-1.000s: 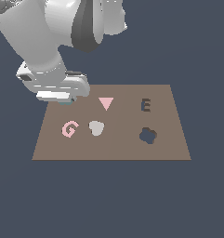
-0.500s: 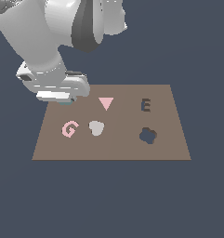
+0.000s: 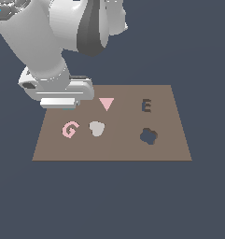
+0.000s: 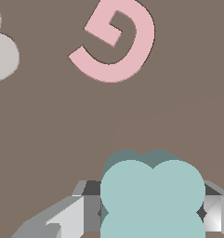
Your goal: Insert a designated object into the corresponding slot on a board.
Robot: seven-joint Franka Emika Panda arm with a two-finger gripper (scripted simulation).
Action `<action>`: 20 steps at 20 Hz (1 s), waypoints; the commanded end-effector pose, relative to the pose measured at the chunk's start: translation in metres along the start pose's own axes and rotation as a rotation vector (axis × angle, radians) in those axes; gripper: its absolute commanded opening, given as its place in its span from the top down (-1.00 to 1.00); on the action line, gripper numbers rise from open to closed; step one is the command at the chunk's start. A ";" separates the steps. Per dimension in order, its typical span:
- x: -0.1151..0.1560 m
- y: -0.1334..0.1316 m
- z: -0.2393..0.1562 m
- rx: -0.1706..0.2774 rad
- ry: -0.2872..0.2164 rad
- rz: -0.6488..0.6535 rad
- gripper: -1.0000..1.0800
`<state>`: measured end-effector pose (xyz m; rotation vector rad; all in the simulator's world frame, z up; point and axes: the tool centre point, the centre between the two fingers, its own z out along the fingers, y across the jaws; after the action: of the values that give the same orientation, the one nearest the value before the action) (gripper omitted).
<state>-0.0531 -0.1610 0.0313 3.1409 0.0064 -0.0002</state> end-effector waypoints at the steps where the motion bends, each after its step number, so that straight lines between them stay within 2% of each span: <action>1: 0.012 -0.010 -0.001 0.000 0.001 -0.047 1.00; 8: 0.060 -0.057 -0.003 -0.001 0.001 -0.257 1.00; 14: 0.101 -0.124 -0.006 -0.001 0.001 -0.503 1.00; 20: 0.123 -0.191 -0.007 -0.001 0.000 -0.725 1.00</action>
<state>0.0649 0.0138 0.0379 2.9639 1.0379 -0.0004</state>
